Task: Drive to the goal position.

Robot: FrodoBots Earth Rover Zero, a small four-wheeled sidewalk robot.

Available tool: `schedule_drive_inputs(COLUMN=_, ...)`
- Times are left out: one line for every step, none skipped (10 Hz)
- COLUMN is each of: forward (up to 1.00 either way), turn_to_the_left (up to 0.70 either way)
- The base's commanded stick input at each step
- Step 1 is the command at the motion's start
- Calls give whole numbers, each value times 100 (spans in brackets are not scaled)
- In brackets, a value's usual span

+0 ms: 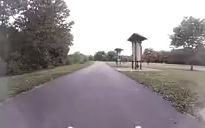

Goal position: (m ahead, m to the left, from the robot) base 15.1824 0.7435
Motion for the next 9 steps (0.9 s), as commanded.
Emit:
schedule_drive_inputs(forward=70, turn_to_the_left=0)
schedule_drive_inputs(forward=70, turn_to_the_left=0)
schedule_drive_inputs(forward=70, turn_to_the_left=0)
schedule_drive_inputs(forward=70, turn_to_the_left=0)
schedule_drive_inputs(forward=70, turn_to_the_left=0)
schedule_drive_inputs(forward=70, turn_to_the_left=0)
schedule_drive_inputs(forward=70, turn_to_the_left=0)
schedule_drive_inputs(forward=70, turn_to_the_left=0)
schedule_drive_inputs(forward=70, turn_to_the_left=0)
